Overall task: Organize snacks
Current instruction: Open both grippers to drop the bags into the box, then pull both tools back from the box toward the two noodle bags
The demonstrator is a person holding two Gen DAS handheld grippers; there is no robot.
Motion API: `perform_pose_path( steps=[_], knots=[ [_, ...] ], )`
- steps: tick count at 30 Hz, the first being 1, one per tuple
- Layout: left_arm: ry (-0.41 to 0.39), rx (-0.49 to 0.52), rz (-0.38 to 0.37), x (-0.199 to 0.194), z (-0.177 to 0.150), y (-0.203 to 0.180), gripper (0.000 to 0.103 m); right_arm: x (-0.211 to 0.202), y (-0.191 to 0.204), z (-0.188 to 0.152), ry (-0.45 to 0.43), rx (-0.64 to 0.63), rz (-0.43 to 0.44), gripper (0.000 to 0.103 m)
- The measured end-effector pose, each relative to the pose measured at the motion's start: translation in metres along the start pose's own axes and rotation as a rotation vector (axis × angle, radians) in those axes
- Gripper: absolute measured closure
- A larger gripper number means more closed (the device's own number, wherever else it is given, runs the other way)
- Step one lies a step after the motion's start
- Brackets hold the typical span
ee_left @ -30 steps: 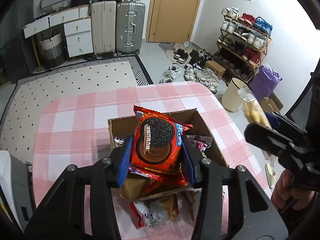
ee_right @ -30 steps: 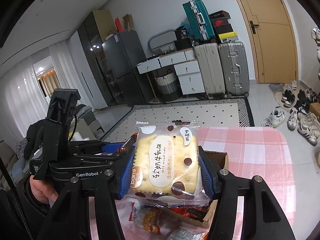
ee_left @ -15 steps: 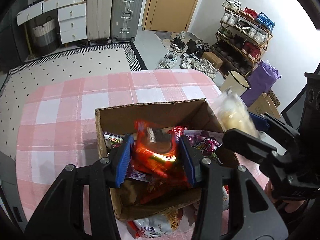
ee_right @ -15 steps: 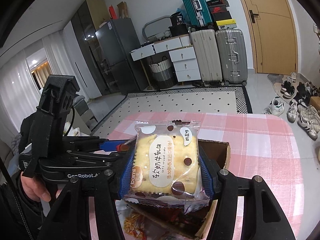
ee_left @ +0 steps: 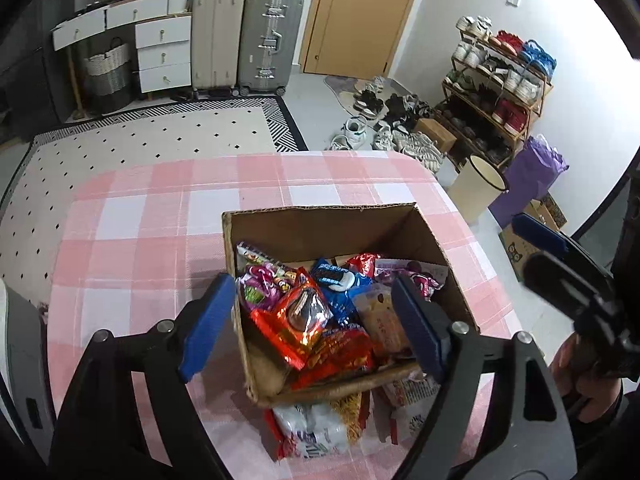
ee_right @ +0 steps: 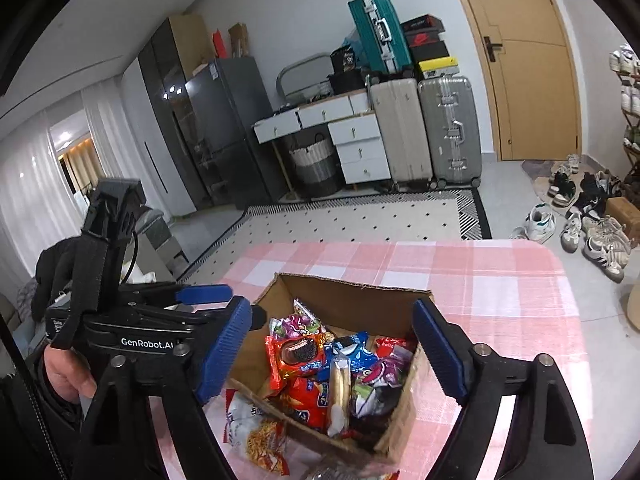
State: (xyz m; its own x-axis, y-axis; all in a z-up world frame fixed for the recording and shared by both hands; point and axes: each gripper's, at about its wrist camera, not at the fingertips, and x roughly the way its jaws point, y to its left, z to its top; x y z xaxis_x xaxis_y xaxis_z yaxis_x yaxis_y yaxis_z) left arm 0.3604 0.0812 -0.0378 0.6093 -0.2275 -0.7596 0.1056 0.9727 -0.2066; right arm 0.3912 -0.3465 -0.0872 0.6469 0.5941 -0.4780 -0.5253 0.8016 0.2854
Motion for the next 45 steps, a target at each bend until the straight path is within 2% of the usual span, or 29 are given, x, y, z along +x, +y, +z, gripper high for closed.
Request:
perform_pose_path(
  steps=[8,14,17,20,21,23,34,40,45],
  knots=[
    [-0.052,0.024,0.029,-0.037,-0.024,-0.023,0.023,-0.047,0.011,-0.012,-0.059,-0.003,-0.009,0.015],
    [-0.140,0.035,0.060,-0.079,-0.038,-0.036,0.021,-0.079,0.026,-0.021,-0.098,-0.010,-0.010,0.008],
    [-0.175,0.014,0.079,-0.101,-0.045,-0.037,0.017,-0.095,0.034,-0.028,-0.115,-0.018,-0.014,0.005],
    [-0.219,-0.004,0.085,-0.124,-0.054,-0.037,0.008,-0.106,0.041,-0.034,-0.125,-0.020,-0.014,0.004],
    [-0.231,-0.003,0.089,-0.131,-0.057,-0.037,0.000,-0.111,0.043,-0.038,-0.127,-0.019,-0.013,0.004],
    [-0.258,-0.001,0.095,-0.145,-0.065,-0.040,0.001,-0.117,0.047,-0.043,-0.128,-0.018,-0.014,0.003],
    [-0.314,0.003,0.105,-0.192,-0.114,-0.054,0.001,-0.153,0.072,-0.075,-0.163,-0.038,-0.033,0.003],
    [-0.313,0.006,0.116,-0.201,-0.151,-0.058,0.001,-0.156,0.080,-0.095,-0.135,-0.045,-0.059,0.001],
    [-0.307,-0.035,0.108,-0.199,-0.172,-0.050,0.001,-0.152,0.081,-0.112,-0.098,-0.038,-0.078,0.001]
  ],
)
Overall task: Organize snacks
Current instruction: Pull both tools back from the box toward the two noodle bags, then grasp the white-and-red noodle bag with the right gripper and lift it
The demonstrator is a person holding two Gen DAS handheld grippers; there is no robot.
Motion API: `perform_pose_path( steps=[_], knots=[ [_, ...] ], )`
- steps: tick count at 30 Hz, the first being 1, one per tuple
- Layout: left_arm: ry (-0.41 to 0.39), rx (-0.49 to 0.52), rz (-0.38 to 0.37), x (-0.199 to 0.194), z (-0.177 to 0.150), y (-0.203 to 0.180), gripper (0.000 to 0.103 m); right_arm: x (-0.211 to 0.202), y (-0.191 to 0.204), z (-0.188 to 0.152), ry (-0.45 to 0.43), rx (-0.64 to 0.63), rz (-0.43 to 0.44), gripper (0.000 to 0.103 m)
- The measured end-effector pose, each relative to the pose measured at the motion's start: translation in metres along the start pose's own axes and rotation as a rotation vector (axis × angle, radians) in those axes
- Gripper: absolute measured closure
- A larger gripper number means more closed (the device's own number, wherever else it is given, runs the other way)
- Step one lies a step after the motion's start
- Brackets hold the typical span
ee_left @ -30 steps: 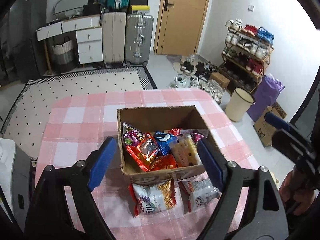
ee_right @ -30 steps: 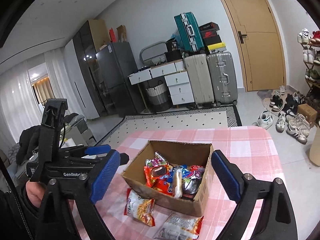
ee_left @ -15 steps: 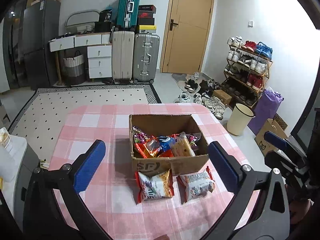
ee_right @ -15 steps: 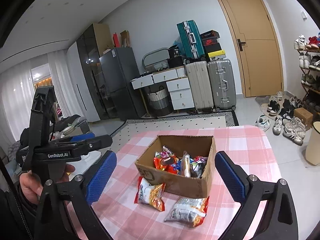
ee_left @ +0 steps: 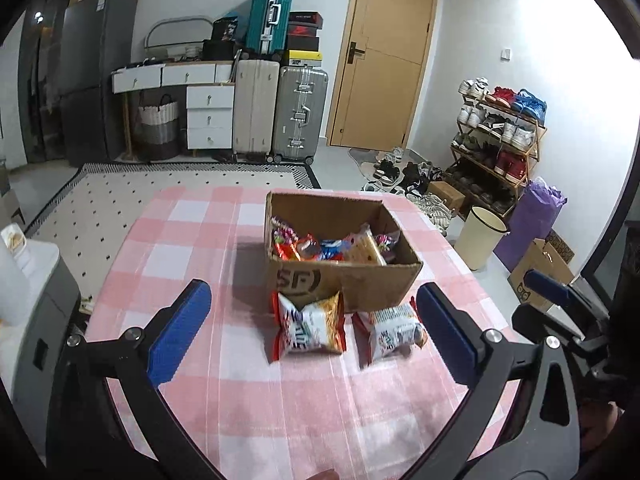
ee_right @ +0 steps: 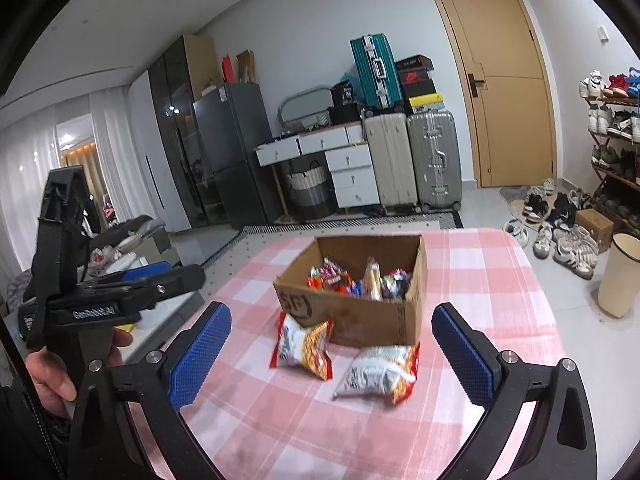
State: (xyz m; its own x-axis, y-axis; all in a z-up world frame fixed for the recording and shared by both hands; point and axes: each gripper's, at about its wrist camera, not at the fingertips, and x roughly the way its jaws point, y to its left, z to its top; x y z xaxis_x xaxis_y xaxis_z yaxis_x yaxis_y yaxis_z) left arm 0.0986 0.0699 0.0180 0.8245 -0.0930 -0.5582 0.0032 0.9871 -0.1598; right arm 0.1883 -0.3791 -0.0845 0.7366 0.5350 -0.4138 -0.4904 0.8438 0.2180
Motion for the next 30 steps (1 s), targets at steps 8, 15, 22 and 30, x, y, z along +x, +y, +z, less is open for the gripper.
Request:
perform_pose_path(
  steps=[8,15,22,30],
  knots=[
    [-0.006,-0.003,0.022,0.005,-0.025,0.007,0.001,0.014,-0.002,-0.031,0.059,0.022,-0.015,0.001],
    [0.075,-0.036,0.020,0.038,-0.045,0.019,0.001,0.042,-0.014,-0.053,0.126,0.053,-0.029,0.001],
    [0.127,-0.057,0.008,0.071,-0.059,0.029,0.001,0.073,-0.029,-0.063,0.181,0.086,-0.028,0.001],
    [0.168,-0.068,-0.016,0.100,-0.072,0.038,0.001,0.112,-0.057,-0.071,0.241,0.169,-0.005,0.001]
  ],
)
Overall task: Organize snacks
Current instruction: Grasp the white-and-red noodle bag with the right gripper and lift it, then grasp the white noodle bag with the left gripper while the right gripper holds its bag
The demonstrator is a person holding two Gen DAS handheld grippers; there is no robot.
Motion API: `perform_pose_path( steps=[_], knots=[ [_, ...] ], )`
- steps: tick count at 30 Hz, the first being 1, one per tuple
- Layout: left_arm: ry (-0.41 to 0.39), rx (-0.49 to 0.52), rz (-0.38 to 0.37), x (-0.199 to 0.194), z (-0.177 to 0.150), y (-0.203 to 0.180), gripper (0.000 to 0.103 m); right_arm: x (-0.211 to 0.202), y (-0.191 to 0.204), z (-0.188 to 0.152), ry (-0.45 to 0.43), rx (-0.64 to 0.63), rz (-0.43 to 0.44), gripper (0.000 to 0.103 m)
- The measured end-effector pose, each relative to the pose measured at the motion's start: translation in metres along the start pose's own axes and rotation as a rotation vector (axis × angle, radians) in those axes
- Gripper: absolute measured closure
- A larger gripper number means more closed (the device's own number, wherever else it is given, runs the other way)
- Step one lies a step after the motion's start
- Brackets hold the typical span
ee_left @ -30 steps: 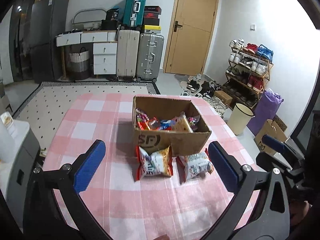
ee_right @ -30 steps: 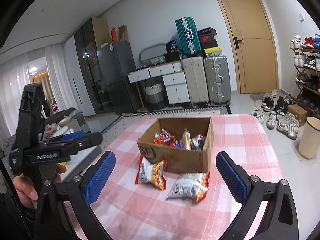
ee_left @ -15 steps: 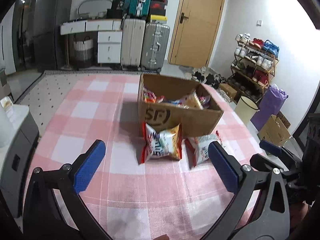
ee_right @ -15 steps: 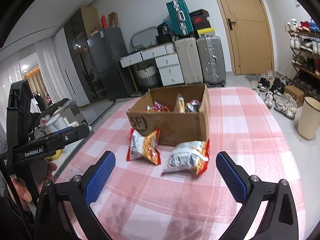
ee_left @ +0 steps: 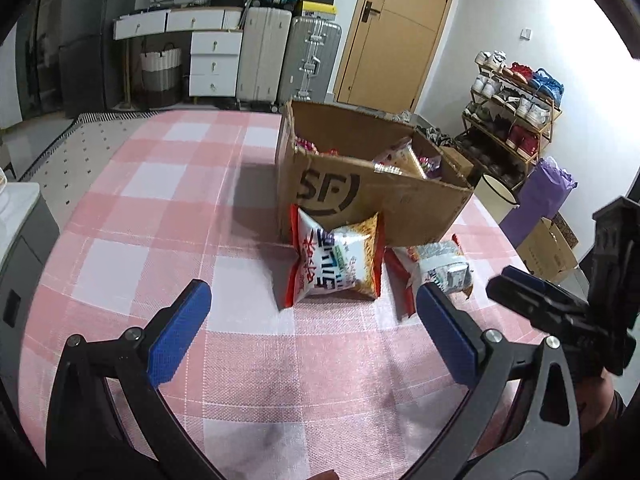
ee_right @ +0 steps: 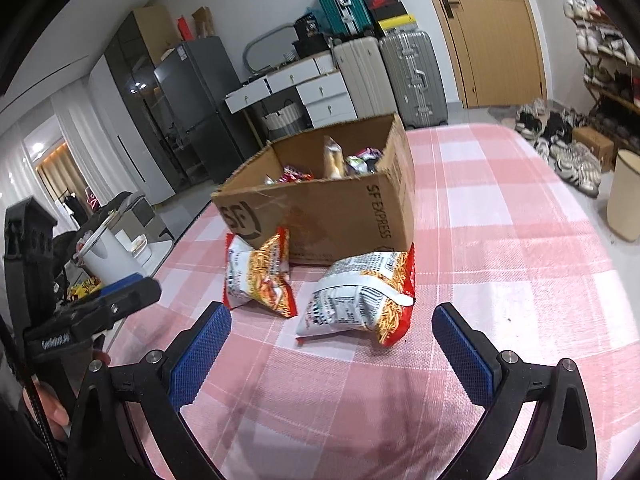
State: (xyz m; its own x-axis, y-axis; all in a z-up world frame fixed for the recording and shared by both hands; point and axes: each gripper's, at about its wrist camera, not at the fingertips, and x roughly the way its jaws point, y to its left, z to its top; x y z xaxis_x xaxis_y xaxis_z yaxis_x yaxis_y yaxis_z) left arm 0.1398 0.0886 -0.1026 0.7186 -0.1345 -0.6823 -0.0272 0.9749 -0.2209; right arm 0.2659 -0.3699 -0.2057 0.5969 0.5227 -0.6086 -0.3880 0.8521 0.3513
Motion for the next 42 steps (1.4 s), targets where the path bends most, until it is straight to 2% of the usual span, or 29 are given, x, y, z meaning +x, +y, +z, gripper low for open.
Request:
perform_pose_path(
  steps=[3,6,14,15,16,20,21,25,31,42],
  knots=[
    [0.016,-0.003,-0.006,0.009,-0.002,0.003,0.001,0.013,-0.011,0.003,0.027,0.046,-0.002,0.001],
    [0.030,0.009,-0.004,0.018,-0.004,0.004,0.001,0.026,-0.023,0.006,0.050,0.098,0.032,0.001],
    [0.080,-0.006,-0.012,0.040,-0.005,0.014,0.001,0.055,-0.033,0.015,0.091,0.116,0.043,0.001],
    [0.083,-0.006,-0.010,0.041,-0.006,0.014,0.001,0.056,-0.032,0.014,0.092,0.115,0.043,0.004],
    [0.086,-0.005,-0.008,0.044,-0.006,0.015,0.001,0.058,-0.032,0.015,0.092,0.112,0.040,0.014],
    [0.095,-0.014,0.000,0.048,-0.008,0.020,0.001,0.073,-0.032,0.013,0.146,0.111,0.041,0.024],
    [0.096,-0.016,0.001,0.050,-0.007,0.021,0.001,0.076,-0.031,0.012,0.155,0.109,0.045,0.032],
    [0.101,-0.017,0.007,0.053,-0.008,0.023,0.001,0.075,-0.029,0.013,0.140,0.091,0.066,0.047],
    [0.101,-0.018,0.016,0.049,-0.009,0.021,0.001,0.064,-0.027,0.013,0.105,0.086,0.097,0.057],
    [0.107,-0.011,0.021,0.039,-0.013,0.013,0.001,0.047,-0.024,-0.001,0.101,0.074,0.126,0.063]
  ],
)
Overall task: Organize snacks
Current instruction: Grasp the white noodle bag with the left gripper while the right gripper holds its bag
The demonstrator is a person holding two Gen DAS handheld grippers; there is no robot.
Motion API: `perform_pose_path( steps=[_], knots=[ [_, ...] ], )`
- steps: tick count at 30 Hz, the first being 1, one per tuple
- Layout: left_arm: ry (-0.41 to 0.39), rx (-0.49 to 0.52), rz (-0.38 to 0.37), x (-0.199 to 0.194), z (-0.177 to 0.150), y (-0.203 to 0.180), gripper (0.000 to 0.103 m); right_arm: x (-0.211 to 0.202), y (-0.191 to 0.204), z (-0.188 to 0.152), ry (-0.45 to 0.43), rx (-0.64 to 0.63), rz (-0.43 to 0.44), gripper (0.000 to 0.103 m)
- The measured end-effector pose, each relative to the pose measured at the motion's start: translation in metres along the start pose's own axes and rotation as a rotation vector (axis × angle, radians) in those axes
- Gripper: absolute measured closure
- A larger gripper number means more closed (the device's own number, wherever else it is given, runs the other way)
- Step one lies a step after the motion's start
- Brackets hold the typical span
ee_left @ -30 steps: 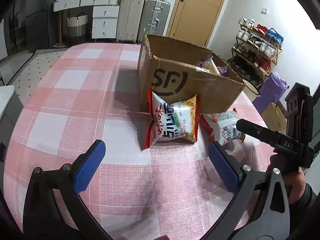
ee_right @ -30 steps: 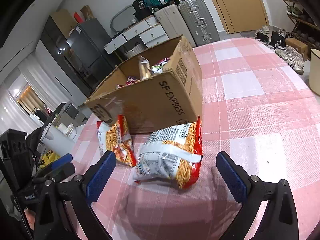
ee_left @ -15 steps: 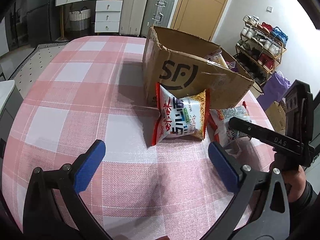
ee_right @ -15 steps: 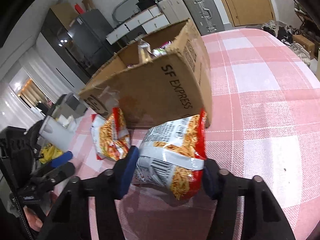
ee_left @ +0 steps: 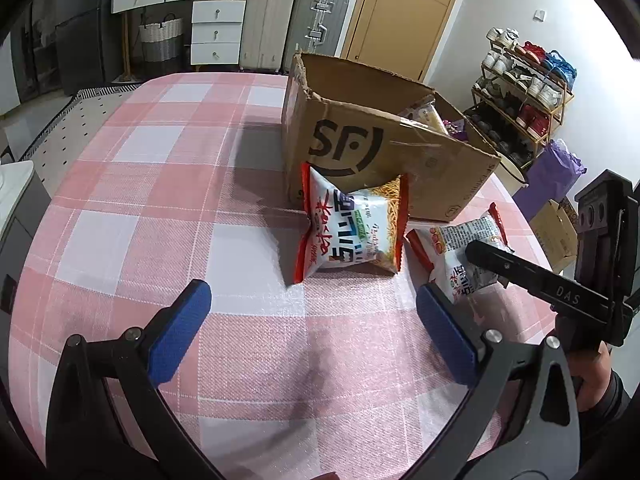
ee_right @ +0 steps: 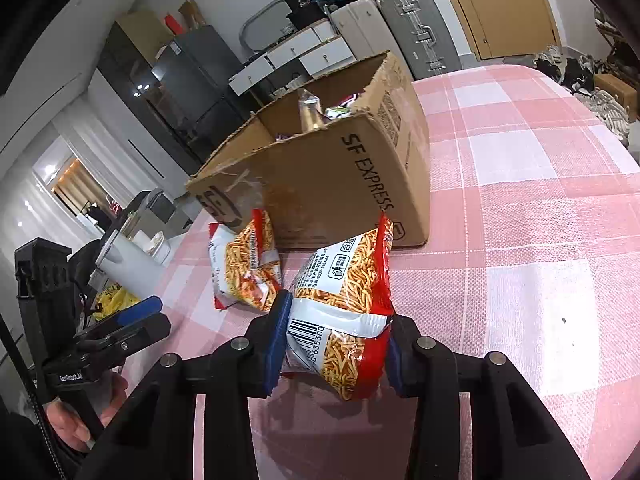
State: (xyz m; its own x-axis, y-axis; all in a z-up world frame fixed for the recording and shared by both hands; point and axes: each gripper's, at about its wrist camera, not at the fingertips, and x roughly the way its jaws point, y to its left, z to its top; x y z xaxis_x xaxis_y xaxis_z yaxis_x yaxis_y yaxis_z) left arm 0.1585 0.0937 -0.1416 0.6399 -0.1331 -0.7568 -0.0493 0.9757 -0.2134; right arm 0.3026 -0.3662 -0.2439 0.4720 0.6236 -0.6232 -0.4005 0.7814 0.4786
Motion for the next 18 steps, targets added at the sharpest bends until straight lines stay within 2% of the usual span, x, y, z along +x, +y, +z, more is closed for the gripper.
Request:
perform_pose_path(
  steps=[10,16,18],
  knots=[
    [0.011,0.004,0.013,-0.004,-0.003,-0.005,0.001,-0.027,-0.006,-0.009,-0.056,0.041,0.045,0.064],
    [0.020,-0.001,0.012,-0.001,0.005,-0.006,0.001,-0.052,-0.006,-0.015,-0.089,0.038,0.063,0.064],
    [0.020,-0.001,0.017,0.000,0.011,-0.009,0.001,-0.058,-0.007,-0.018,-0.091,0.026,0.046,0.064]
  ],
)
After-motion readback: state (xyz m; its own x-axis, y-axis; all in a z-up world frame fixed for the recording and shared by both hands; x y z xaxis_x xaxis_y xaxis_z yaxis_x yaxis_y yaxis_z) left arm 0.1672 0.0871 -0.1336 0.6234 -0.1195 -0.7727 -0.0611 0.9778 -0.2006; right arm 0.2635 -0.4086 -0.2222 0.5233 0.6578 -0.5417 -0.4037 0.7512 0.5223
